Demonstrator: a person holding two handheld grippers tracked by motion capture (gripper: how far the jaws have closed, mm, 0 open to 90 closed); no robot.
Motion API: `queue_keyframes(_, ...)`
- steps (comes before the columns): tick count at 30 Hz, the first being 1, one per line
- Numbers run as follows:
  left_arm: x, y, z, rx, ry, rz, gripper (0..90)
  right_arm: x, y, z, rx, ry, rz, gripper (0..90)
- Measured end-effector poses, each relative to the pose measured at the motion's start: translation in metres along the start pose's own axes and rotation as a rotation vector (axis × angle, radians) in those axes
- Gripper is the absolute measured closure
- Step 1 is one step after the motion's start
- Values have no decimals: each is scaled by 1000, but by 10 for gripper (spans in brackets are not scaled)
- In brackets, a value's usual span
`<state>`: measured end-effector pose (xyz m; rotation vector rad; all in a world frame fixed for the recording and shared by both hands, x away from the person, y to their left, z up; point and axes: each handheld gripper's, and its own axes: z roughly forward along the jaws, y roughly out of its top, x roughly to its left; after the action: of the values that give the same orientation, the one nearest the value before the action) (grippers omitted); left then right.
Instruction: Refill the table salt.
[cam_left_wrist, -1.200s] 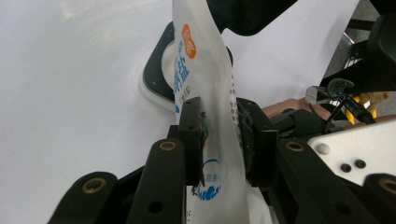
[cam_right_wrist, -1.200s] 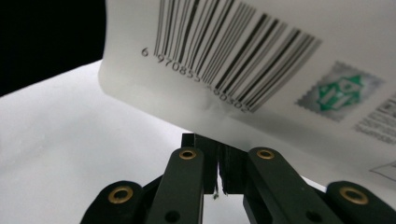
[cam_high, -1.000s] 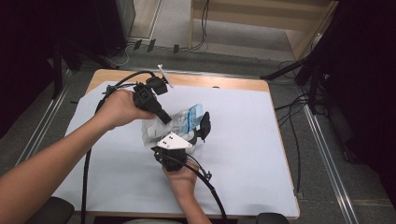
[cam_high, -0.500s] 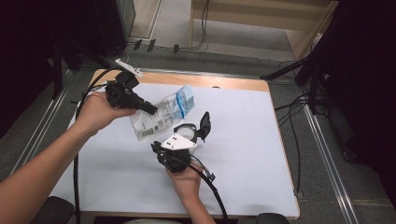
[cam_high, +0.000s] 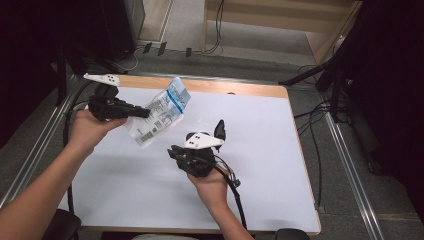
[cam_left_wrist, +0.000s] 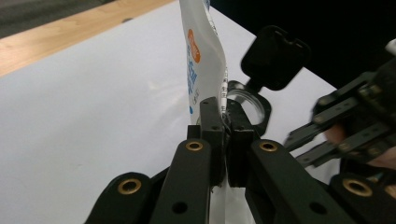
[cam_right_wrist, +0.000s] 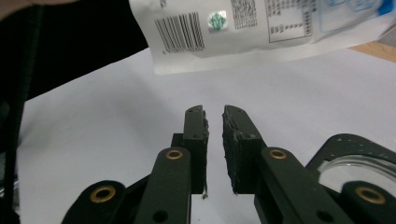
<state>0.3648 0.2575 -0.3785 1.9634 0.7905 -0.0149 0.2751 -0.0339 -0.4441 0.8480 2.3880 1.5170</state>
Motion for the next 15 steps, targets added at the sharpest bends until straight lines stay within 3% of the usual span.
queue_keyframes(9, 23, -22, 10, -32, 12, -21, 898, -18, 5, -36, -12, 31, -11, 780)
queue_keyframes(15, 34, -39, 16, -89, 46, 1, 895, -28, 1, -58, -32, -2, -32, 761)
